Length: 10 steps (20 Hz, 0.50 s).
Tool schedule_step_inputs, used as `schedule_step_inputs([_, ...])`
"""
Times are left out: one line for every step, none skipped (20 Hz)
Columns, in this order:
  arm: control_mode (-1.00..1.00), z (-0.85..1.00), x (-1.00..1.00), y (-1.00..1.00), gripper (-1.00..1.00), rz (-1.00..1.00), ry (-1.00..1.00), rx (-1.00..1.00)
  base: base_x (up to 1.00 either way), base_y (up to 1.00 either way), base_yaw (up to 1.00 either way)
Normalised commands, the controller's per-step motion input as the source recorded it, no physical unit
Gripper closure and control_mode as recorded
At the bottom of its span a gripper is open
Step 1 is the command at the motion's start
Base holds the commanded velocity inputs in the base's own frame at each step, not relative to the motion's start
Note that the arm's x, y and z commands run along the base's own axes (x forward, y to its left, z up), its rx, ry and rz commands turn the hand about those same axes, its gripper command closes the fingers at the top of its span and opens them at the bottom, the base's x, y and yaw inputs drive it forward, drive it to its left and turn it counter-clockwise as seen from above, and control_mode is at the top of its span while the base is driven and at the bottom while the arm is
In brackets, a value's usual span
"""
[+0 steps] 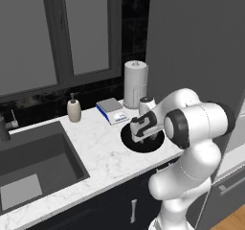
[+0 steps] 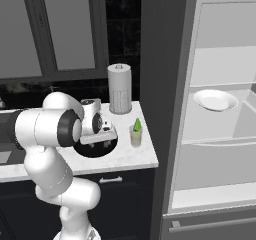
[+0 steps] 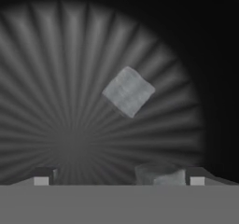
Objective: Grab a lemon wedge from the fridge and one ice cube from the ice bowl, and put them in the glass of lemonade.
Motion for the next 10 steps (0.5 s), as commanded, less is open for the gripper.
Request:
schedule_step_inputs([-1.0,-0.29,0.0,0.0,-1.0,-0.05,0.0,0.02,0.0,0.0,0.0])
schedule_step_inputs([-1.0,-0.21,0.0,0.0,-1.0,-0.05,0.0,0.02,0.0,0.0,0.0])
schedule_step_inputs([-1.0,-0.16,0.0,0.0,-1.0,-0.04,0.0,0.02,0.0,0.0,0.0])
schedule_step_inputs([-1.0,-0.1,0.0,0.0,-1.0,-0.02,0.0,0.02,0.0,0.0,0.0])
schedule_step_inputs([-1.0,-0.09,0.0,0.0,-1.0,-0.02,0.0,0.01,0.0,0.0,0.0])
schedule_step_inputs([-1.0,-0.16,0.0,0.0,-1.0,-0.01,0.0,0.01,0.0,0.0,0.0])
schedule_step_inputs([-1.0,-0.26,0.0,0.0,-1.0,0.0,0.0,0.01,0.0,0.0,0.0])
schedule_step_inputs([-1.0,-0.38,0.0,0.0,-1.0,0.0,0.0,0.01,0.0,0.0,0.0])
schedule_step_inputs([-1.0,-0.53,0.0,0.0,-1.0,-0.01,0.0,0.01,0.0,0.0,0.0])
schedule_step_inputs([-1.0,-0.66,0.0,0.0,-1.0,-0.01,0.0,0.02,0.0,0.0,0.0])
